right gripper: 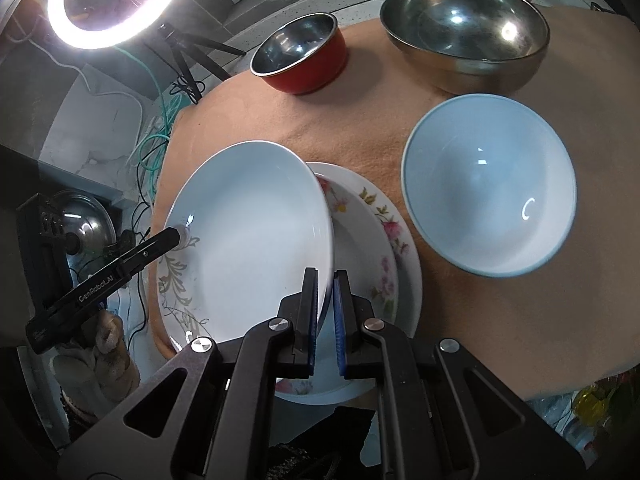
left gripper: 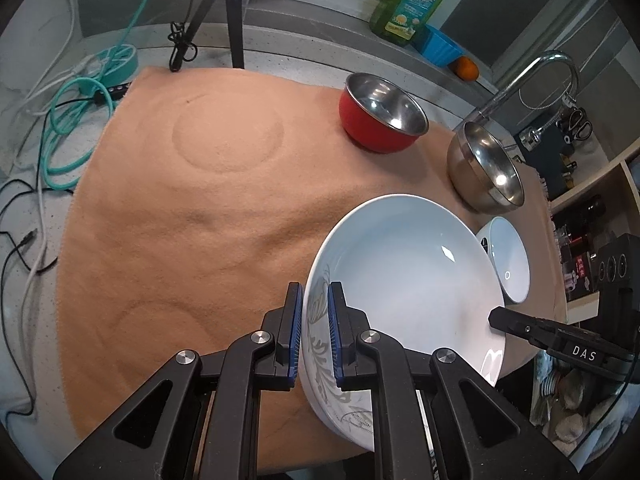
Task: Organize plates and bowls
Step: 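Lower the gold-leaf plate onto the pink-rose plate stack with both grippers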
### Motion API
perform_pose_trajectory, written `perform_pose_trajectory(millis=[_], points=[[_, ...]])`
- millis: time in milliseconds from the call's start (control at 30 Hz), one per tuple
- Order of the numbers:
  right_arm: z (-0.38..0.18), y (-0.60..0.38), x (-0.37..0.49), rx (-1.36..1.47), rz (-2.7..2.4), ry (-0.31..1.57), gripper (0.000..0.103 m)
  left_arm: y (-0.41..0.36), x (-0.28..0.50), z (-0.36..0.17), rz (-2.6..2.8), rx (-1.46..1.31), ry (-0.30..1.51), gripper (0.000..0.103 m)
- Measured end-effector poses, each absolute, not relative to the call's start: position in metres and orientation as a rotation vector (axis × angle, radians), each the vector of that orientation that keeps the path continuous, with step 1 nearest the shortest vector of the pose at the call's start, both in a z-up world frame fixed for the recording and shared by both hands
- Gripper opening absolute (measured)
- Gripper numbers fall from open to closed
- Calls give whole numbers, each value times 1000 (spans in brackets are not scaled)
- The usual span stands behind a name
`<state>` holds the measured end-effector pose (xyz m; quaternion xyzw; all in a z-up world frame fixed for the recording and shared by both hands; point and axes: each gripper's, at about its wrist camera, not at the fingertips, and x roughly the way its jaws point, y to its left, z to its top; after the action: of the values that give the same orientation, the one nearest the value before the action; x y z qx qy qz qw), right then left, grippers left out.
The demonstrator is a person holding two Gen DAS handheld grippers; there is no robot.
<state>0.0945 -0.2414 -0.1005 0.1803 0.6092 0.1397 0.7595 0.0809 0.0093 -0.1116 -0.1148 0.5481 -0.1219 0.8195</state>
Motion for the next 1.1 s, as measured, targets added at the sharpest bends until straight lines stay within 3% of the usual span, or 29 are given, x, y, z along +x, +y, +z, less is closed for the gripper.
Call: perform_pose_trajectory(millis=[1100], points=[[-117,-250,80,328,254,1364,7,-14,69,-130,-260,-153,1207,11]])
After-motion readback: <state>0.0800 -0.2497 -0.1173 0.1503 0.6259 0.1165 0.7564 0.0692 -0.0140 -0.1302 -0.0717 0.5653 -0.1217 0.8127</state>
